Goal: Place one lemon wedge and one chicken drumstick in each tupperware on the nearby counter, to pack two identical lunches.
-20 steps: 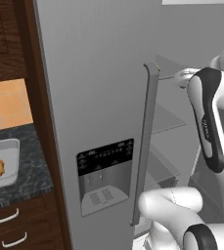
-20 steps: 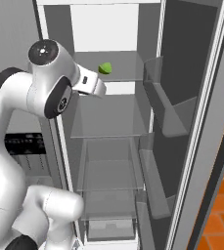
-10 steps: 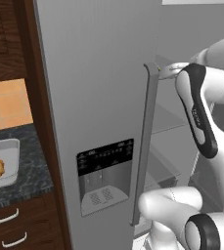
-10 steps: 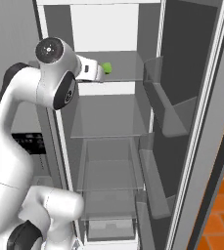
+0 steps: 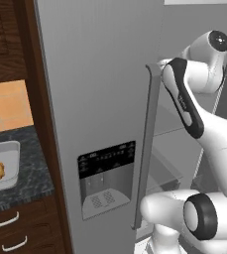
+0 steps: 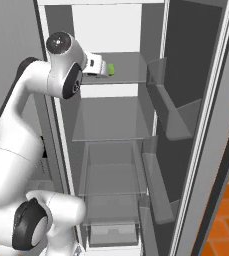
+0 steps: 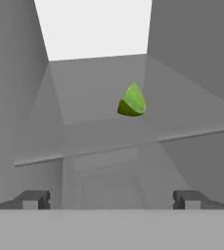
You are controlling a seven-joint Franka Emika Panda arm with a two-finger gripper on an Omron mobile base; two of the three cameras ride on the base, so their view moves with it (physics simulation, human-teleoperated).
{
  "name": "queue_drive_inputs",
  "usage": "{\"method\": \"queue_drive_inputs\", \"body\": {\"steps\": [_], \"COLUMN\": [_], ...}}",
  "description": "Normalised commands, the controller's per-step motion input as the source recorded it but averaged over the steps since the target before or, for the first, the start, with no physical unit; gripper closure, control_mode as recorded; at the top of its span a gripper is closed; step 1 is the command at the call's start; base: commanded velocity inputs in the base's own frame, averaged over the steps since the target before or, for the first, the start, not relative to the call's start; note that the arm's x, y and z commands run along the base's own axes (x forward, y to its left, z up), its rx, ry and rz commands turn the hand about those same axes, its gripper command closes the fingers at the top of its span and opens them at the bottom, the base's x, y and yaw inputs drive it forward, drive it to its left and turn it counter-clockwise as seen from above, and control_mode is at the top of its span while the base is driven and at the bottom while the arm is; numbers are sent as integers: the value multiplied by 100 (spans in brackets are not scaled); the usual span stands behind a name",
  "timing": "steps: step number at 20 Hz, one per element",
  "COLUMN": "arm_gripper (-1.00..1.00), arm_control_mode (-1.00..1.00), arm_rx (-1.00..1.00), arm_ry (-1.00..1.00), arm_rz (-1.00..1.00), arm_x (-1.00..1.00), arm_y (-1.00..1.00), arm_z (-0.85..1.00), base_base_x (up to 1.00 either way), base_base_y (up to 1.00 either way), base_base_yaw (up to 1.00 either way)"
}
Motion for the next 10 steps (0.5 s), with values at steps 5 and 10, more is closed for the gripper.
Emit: {"method": "queue_drive_inputs", "body": {"steps": [5,10], "arm_gripper": [-100,-100], "arm_control_mode": [-100,-100], "arm_rx": [0,0], "arm_ry": [0,0], "arm_rz": [0,0], "arm_x": [45,53], "arm_y": [-8,-7], "arm_z": [-20,-3], "base_base_x": [0,0], "base_base_y": [0,0], "base_base_yaw": [0,0]}}
